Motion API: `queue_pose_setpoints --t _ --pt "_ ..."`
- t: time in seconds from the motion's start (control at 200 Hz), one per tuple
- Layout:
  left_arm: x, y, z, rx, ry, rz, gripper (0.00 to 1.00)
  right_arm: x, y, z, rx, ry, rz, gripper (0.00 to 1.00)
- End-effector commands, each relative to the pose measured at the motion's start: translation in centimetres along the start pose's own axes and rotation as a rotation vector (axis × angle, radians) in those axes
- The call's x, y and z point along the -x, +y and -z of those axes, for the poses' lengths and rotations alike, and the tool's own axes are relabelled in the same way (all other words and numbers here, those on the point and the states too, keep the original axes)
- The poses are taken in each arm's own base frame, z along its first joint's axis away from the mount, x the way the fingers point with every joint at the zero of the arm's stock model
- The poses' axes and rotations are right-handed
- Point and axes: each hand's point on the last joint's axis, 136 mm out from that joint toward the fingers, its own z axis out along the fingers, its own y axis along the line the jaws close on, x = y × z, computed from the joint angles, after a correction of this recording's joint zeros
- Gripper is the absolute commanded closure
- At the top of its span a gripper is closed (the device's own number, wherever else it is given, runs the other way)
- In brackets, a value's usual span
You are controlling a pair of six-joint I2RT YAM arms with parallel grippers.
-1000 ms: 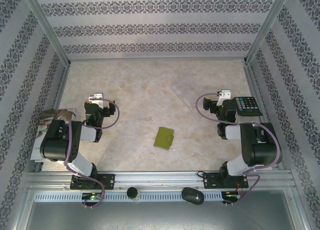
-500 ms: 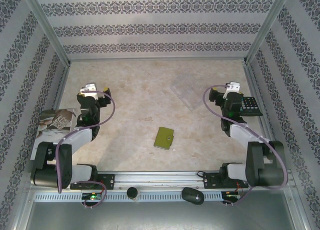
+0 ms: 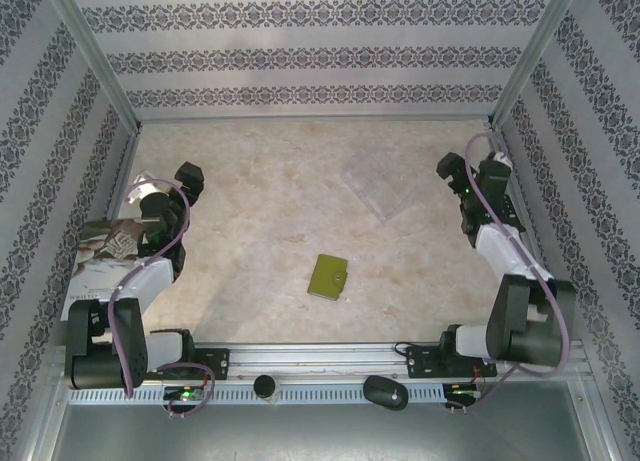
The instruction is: Take the credit cards out of the card holder
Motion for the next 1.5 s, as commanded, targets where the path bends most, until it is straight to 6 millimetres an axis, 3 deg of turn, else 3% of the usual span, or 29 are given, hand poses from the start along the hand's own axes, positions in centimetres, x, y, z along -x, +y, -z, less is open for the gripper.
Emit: queue_pose_setpoints --t 0.0,0.14,0.275,0.405,0.665,0.884,1.219,1.404,1.499 --pt "-1.7 -3.6 -0.4 -0.128 0.177 0.077 0.01 -3.0 4.4 -1.1 0.208 0.229 0.071 0.03" --pt "-3.7 -4.4 -0.5 -0.126 0.312 0.049 0.00 -5.7 6.9 -3.0 0.257 0.361 0.233 0.07" --pt "-5.5 -5.0 -0.3 -0.125 0.436 0.019 0.03 -7.6 8.3 -4.7 0.312 0.470 0.284 0.16" --pt "-7.0 -5.5 -0.1 -0.149 0.505 0.008 0.03 -9.8 9.3 -5.8 0.342 0.574 0.362 0.18" --pt "-9.3 -6.4 -0.3 -0.186 0.599 -0.001 0.08 -11.3 11.0 -7.6 0.361 0.663 0.456 0.19" --pt "-10.7 -6.8 -0.6 -0.193 0.656 -0.008 0.13 -14.1 12.6 -8.3 0.419 0.764 0.505 0.21" --pt "-11.7 -7.9 -0.4 -0.203 0.695 -0.047 0.14 -19.2 19.8 -5.1 0.662 0.878 0.556 0.22" --pt "-12.6 -8.1 -0.6 -0.203 0.721 -0.057 0.14 -23.2 25.1 -1.2 0.829 0.958 0.589 0.22" --pt "-13.1 -8.3 -0.6 -0.205 0.731 -0.068 0.14 -23.5 27.5 0.7 0.876 0.936 0.620 0.22"
